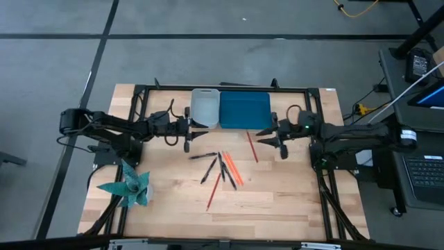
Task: Sort pens & pencils
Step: Put the top red pencil into the blue bin
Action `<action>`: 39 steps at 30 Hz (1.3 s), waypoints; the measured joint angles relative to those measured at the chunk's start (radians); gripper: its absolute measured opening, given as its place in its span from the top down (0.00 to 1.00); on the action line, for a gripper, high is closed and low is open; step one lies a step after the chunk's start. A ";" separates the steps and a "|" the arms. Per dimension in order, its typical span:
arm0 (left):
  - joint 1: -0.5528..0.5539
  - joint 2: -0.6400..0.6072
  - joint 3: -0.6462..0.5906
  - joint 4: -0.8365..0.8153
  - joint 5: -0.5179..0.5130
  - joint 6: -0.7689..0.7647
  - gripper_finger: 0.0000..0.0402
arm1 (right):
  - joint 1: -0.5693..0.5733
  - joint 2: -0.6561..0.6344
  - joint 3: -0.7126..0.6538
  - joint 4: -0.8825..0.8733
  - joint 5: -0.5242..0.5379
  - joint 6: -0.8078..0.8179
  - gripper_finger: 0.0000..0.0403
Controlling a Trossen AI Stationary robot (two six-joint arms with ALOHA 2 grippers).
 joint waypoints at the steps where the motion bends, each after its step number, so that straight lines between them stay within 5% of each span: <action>1: 0.000 0.000 0.000 0.002 0.000 0.002 0.79 | 0.013 0.030 0.020 -0.006 0.021 0.003 0.69; 11: 0.001 0.000 0.000 -0.021 0.000 0.026 0.79 | 0.126 0.239 0.360 -0.472 0.418 0.139 0.69; 22: 0.001 0.000 -0.001 -0.091 0.000 0.026 0.79 | 0.149 0.374 0.691 -1.044 0.619 0.528 0.69; 39: 0.001 0.000 -0.002 -0.110 -0.001 0.078 0.79 | 0.149 0.537 0.744 -1.249 0.461 0.740 0.69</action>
